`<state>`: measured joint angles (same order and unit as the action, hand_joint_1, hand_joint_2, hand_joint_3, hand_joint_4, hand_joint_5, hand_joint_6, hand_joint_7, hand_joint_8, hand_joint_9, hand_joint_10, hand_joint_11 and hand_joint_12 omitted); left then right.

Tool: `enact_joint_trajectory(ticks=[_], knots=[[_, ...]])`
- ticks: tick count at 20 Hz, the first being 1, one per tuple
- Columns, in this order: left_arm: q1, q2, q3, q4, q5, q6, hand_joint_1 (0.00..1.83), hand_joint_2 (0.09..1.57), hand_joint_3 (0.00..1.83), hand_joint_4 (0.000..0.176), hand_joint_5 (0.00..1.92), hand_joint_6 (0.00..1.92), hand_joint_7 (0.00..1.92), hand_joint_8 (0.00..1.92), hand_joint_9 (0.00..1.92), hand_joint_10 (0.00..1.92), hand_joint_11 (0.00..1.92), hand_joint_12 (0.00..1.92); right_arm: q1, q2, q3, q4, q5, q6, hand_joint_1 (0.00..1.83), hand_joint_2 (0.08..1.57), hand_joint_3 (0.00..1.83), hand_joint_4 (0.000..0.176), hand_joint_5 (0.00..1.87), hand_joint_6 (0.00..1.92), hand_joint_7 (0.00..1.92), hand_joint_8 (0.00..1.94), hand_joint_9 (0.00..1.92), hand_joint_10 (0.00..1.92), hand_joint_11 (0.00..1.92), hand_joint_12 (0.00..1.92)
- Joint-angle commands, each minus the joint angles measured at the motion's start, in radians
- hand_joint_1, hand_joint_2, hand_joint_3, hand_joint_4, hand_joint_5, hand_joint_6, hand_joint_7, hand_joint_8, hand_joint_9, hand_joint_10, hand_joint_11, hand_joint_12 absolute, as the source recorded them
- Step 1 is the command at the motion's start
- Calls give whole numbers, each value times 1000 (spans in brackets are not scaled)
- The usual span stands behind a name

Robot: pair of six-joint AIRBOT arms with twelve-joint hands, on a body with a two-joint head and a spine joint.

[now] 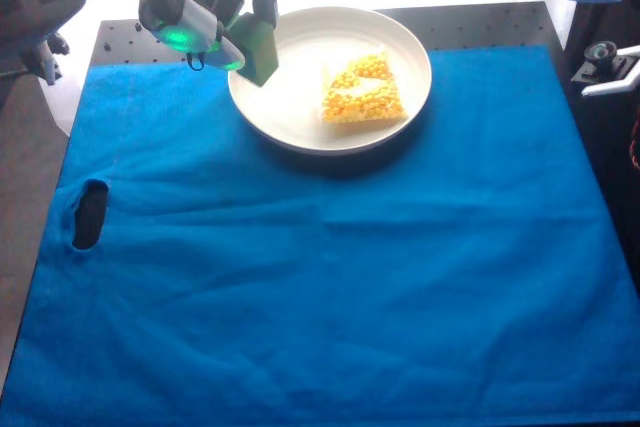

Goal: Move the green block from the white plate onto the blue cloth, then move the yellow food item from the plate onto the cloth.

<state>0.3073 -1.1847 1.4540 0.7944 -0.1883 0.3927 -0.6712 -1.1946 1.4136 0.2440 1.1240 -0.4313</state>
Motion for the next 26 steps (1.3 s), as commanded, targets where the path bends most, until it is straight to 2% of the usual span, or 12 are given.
enact_joint_trajectory(ticks=[1,5,7,8,9,17,20,21,22,23,24,26], knots=[[-13,23,-17,1,-109,-3,1240,1129,1,0,1033,696,911,1292,815,1202,735,1332,12,2,7,9,120,5,611,834,5,40,538,0,305,2,293,0,292,327],[6,83,-103,16,-184,-7,1245,1152,0,0,893,881,940,1283,788,1124,622,1351,11,2,7,9,120,5,587,823,0,37,546,6,315,6,299,6,285,319],[-7,97,-103,175,-245,-208,1238,1172,0,0,883,872,889,1376,793,1203,701,1363,10,2,7,10,119,5,564,805,0,55,552,7,316,5,297,4,289,321],[-42,102,-98,326,-277,-367,1156,1128,7,0,952,962,883,1013,822,1209,734,1340,10,2,7,11,119,5,572,813,0,60,561,9,331,10,310,9,293,322],[-51,108,-105,373,-290,-412,1152,1117,4,0,969,973,850,1011,813,1302,755,1376,10,2,7,11,119,5,591,815,0,53,570,11,327,6,308,6,290,322],[-50,200,-222,406,-400,-422,1109,1197,1,0,826,1202,786,1260,735,1618,678,1740,6,2,7,18,117,5,625,777,0,74,610,8,341,6,323,5,303,344],[-47,204,-228,487,-416,-505,1110,1195,2,0,830,1199,838,1117,776,1461,693,1649,5,2,6,19,116,5,634,763,0,80,618,0,354,0,334,0,233,513],[-45,204,-230,519,-417,-535,1208,1185,1,0,857,964,863,1354,765,1388,662,1600,5,2,6,19,116,5,633,758,2,82,614,3,347,5,337,0,197,610],[-43,204,-232,552,-417,-561,1232,1177,0,0,868,912,888,1367,787,1330,677,1579,5,2,6,19,116,5,645,774,0,83,609,0,344,0,341,0,183,682],[-40,204,-235,585,-417,-586,1244,1157,0,0,911,846,923,1321,834,1291,717,1569,5,1,7,19,116,5,637,775,0,81,609,0,338,0,334,0,161,689],[-31,204,-237,600,-415,-597,1167,1136,0,0,948,967,961,941,891,1205,705,1585,5,1,7,19,116,5,631,779,0,83,597,0,336,0,330,0,151,687],[-1,203,-238,618,-404,-612,1148,1128,0,0,955,1001,1105,599,970,1108,663,1585,5,-1,7,19,116,5,639,787,0,89,579,0,336,0,352,0,155,785]])
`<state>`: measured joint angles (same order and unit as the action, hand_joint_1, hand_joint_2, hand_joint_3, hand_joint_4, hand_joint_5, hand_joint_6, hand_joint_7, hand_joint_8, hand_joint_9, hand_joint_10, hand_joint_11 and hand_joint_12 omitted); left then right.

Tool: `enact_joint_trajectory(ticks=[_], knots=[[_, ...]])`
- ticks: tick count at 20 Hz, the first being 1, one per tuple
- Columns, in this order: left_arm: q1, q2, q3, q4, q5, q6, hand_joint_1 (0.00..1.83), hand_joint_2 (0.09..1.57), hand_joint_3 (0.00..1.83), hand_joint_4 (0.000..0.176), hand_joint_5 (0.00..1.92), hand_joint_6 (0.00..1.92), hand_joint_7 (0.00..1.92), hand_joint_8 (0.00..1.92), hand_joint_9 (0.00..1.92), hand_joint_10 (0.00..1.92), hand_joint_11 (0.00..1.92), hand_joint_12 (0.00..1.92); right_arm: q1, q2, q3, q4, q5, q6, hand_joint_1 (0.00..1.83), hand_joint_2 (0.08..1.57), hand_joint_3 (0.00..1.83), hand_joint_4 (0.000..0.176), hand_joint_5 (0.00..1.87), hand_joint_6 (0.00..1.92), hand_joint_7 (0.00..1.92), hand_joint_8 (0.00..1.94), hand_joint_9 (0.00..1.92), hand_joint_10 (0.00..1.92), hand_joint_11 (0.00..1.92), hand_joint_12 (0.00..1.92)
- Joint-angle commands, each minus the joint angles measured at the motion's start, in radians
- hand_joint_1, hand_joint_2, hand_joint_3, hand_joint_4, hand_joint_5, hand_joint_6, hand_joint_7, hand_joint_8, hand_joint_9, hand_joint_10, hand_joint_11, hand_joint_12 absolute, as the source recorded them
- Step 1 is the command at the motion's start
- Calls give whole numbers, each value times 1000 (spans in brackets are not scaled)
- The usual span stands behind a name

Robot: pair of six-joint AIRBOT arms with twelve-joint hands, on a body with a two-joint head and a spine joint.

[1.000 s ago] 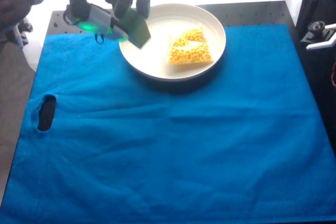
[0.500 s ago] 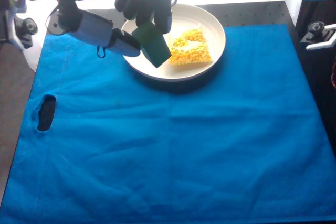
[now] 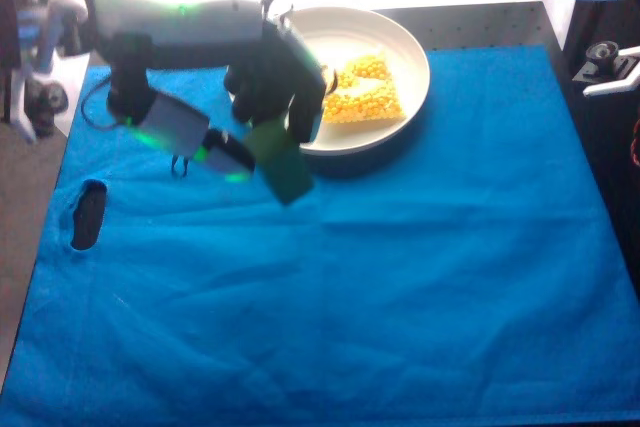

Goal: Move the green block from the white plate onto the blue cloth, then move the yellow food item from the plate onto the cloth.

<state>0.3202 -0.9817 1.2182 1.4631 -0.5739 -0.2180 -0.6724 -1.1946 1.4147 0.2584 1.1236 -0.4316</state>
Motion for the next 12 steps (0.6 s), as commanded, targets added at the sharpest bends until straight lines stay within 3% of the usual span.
enact_joint_trajectory(ticks=[1,2,3,4,6,8,11,12], knots=[[-5,-1,-1,-37,-17,-20,1153,1119,0,0,974,973,1131,570,991,1099,675,1547,6,-2,6,4,115,6,642,807,8,85,567,0,329,0,347,0,139,778],[7,-2,0,-25,-13,-34,1144,1141,0,0,931,1040,1093,690,951,1202,705,1553,6,-2,6,4,115,6,642,812,6,88,570,2,338,3,367,8,159,788],[10,-2,0,-24,-12,-34,1144,1141,0,0,931,1040,1093,690,951,1202,705,1553,6,-2,5,4,115,6,642,812,6,88,570,2,338,3,367,8,159,788],[16,-2,0,-24,-10,-34,1138,1151,0,0,911,1072,1020,937,914,1324,687,1595,6,-2,5,4,115,6,648,805,2,93,577,4,345,5,380,12,185,801],[32,-10,3,-4,-2,-48,1133,1161,1,0,891,1103,926,1129,879,1451,683,1686,6,-2,5,4,114,6,644,802,0,95,570,0,342,2,372,5,169,800],[47,-23,12,16,-1,-70,1125,1170,0,0,877,1125,986,935,922,1301,648,1677,6,-2,5,4,114,6,657,833,10,85,555,0,349,3,377,6,158,791],[80,-42,26,18,4,-79,1137,1147,2,0,920,1058,1059,734,952,1318,729,1754,5,-3,5,4,113,6,642,799,0,87,556,1,345,1,386,5,164,789],[87,-48,30,18,7,-80,1224,1154,0,0,893,896,972,1175,942,1275,727,1689,5,-3,5,4,113,6,635,806,0,90,553,0,341,0,382,3,176,790]])
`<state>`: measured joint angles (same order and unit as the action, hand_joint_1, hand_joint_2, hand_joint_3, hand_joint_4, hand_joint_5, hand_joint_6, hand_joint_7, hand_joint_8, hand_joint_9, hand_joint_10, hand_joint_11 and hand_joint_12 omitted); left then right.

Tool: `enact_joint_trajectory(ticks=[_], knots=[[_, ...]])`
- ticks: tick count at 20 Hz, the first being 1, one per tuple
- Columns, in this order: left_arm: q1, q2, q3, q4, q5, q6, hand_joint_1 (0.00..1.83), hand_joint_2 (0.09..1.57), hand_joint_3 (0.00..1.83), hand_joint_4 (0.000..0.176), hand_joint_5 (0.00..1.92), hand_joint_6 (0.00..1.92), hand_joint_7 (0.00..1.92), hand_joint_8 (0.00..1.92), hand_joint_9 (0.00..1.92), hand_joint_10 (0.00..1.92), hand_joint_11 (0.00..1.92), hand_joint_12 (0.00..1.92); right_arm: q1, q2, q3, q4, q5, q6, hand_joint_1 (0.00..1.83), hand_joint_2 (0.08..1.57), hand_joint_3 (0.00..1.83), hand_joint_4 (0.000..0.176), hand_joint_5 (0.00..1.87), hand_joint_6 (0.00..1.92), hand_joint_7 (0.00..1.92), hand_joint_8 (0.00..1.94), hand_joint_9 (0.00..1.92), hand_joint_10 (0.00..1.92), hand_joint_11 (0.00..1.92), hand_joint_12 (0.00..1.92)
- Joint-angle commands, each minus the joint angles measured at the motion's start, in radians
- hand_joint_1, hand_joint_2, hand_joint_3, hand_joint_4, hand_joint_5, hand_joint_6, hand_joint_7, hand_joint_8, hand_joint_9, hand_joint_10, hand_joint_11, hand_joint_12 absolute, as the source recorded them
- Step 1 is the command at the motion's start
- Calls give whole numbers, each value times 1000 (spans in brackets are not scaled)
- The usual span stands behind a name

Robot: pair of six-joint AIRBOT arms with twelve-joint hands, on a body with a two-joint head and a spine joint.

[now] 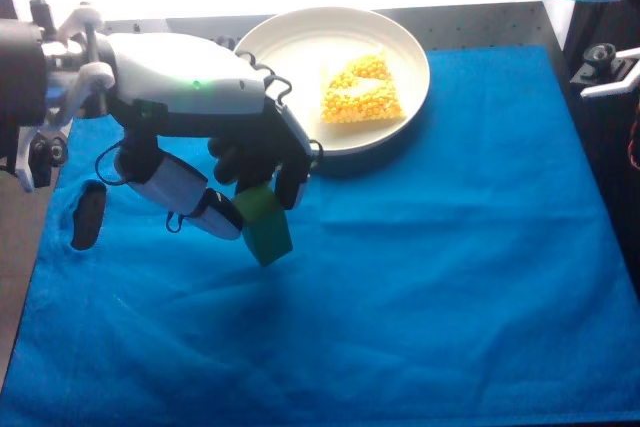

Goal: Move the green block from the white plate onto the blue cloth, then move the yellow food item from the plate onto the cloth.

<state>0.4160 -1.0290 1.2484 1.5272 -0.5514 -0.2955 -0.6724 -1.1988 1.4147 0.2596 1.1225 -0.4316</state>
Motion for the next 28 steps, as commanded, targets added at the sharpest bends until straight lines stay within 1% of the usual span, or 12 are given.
enact_joint_trajectory(ticks=[1,9,11,12,13,14,15,17,19,21,24,28], knots=[[-2,-5,6,-46,-12,-5,1244,1148,0,0,912,834,959,1253,946,1247,746,1666,5,2,5,3,114,6,632,814,2,85,548,0,345,2,386,4,168,780],[8,-11,18,-55,-16,-15,1252,1139,1,0,915,832,979,1230,938,1182,722,1628,5,2,5,3,114,6,647,814,0,90,546,1,314,2,332,1,161,707],[6,-11,20,-61,-19,-15,1252,1128,0,0,903,890,1025,1124,983,934,736,1466,5,2,5,3,114,6,646,823,3,85,553,3,351,14,393,24,214,718],[6,-11,19,-62,-21,-15,1097,1145,0,0,906,1050,958,654,953,822,661,1386,5,2,5,3,114,6,656,815,0,77,556,1,372,4,415,14,224,737],[6,-11,19,-62,-23,-15,987,1072,0,0,784,466,903,427,879,713,558,1290,5,2,5,3,114,6,660,828,0,83,562,0,374,1,448,6,252,800],[6,-11,19,-62,-25,-15,923,1027,0,0,808,198,880,291,734,616,354,1291,5,2,5,3,114,6,667,827,0,83,558,0,369,0,442,1,236,810],[6,-11,18,-62,-26,-15,927,934,2,0,821,32,797,97,615,351,226,1096,5,2,5,3,114,6,672,808,0,90,564,2,355,1,415,0,190,807],[6,-10,18,-66,-31,-15,884,927,1,0,805,11,816,74,606,313,123,1251,5,2,5,3,114,6,676,809,0,79,567,2,358,1,397,0,144,794],[4,-9,15,-66,-35,-15,826,926,2,0,747,0,819,43,604,321,27,1380,5,2,5,3,114,6,674,802,3,89,575,0,360,0,415,2,160,880],[1,-6,15,-67,-38,-15,824,894,0,0,704,0,791,14,589,373,47,1352,5,2,5,3,114,6,678,804,3,73,589,6,353,0,394,0,120,863],[-21,3,12,-62,-41,-15,735,887,3,0,636,0,761,1,613,376,129,1315,5,2,5,3,114,6,654,806,0,79,592,0,340,0,379,1,137,801],[-77,12,13,-43,-33,-14,643,862,1,0,649,2,785,21,531,777,239,1338,5,1,6,3,114,6,685,811,0,73,611,1,356,0,337,0,57,800]])
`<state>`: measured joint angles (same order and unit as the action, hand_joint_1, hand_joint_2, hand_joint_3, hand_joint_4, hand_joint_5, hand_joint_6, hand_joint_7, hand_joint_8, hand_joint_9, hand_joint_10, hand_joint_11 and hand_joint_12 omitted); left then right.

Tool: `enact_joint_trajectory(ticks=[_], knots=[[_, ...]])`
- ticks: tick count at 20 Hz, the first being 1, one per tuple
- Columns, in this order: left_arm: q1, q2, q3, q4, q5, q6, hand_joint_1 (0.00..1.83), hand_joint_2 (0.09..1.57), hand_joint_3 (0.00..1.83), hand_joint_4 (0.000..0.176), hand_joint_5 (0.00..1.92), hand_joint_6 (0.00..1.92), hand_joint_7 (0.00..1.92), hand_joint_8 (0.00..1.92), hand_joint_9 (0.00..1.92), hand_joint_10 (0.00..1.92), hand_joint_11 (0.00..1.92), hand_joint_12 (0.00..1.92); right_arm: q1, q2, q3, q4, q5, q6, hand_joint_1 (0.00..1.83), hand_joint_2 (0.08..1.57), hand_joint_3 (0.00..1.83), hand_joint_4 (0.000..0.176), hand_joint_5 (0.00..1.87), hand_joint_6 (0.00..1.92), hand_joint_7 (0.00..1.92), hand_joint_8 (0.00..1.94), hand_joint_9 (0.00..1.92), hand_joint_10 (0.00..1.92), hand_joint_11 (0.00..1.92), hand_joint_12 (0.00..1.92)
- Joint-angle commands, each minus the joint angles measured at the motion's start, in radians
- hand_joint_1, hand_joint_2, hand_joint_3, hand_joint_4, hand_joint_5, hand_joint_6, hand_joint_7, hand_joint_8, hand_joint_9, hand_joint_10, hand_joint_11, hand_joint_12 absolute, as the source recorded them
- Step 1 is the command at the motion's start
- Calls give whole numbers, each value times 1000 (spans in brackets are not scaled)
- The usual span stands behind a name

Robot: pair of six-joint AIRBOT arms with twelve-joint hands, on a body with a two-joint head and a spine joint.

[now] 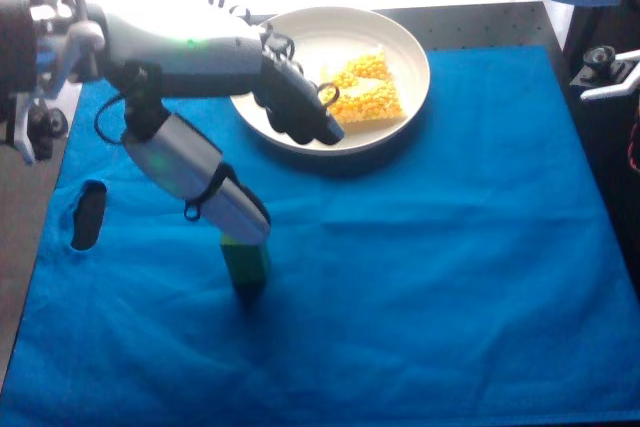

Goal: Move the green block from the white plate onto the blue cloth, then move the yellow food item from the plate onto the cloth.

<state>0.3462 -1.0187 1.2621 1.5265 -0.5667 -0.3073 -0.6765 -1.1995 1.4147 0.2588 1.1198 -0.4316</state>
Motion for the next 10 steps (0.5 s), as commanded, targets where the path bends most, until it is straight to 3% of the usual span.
enact_joint_trajectory(ticks=[1,2,3,4,5,6,7,8,9,10], knots=[[-26,7,0,-43,-13,5,701,856,0,0,661,3,792,23,480,914,218,1413,9,0,7,4,117,6,710,838,8,70,607,0,364,3,344,3,54,806],[-35,10,0,-46,-8,13,673,895,5,7,621,1,761,9,429,978,179,1557,9,-1,9,4,117,6,710,859,15,68,585,0,366,3,352,6,62,813],[-46,18,0,-67,-1,35,590,960,2,30,616,4,738,0,356,1160,175,1697,9,-3,11,4,116,6,697,871,0,60,570,2,378,5,386,9,67,890],[-51,22,0,-82,3,49,590,960,2,30,616,4,738,0,356,1160,175,1697,9,-3,12,5,114,6,697,871,0,60,570,2,378,5,386,9,67,890],[-60,30,0,-115,13,83,534,933,0,33,657,10,723,0,268,1219,24,1703,9,-3,14,5,111,6,669,865,0,83,571,2,375,1,379,4,58,886],[-65,34,0,-130,20,103,534,933,0,33,657,10,723,0,268,1219,24,1703,9,-3,16,6,110,6,669,865,0,83,571,2,375,1,379,4,58,886],[-72,37,0,-159,36,141,575,895,0,15,667,10,723,0,266,1224,4,1745,9,-3,19,6,107,6,674,855,0,79,569,1,366,0,378,3,55,883],[-80,41,1,-197,57,190,606,872,0,27,570,0,638,3,188,1146,0,1611,9,-3,23,6,100,6,653,816,0,78,568,0,382,0,380,1,12,915],[-84,42,5,-233,75,235,606,872,0,27,570,0,638,3,188,1146,0,1611,9,-5,31,3,83,6,653,816,0,78,568,0,382,0,380,1,12,915],[-85,43,10,-272,95,280,611,856,0,52,554,0,635,6,230,1016,0,1526,10,-10,41,-11,63,6,653,777,0,76,566,0,393,2,384,2,2,948]])
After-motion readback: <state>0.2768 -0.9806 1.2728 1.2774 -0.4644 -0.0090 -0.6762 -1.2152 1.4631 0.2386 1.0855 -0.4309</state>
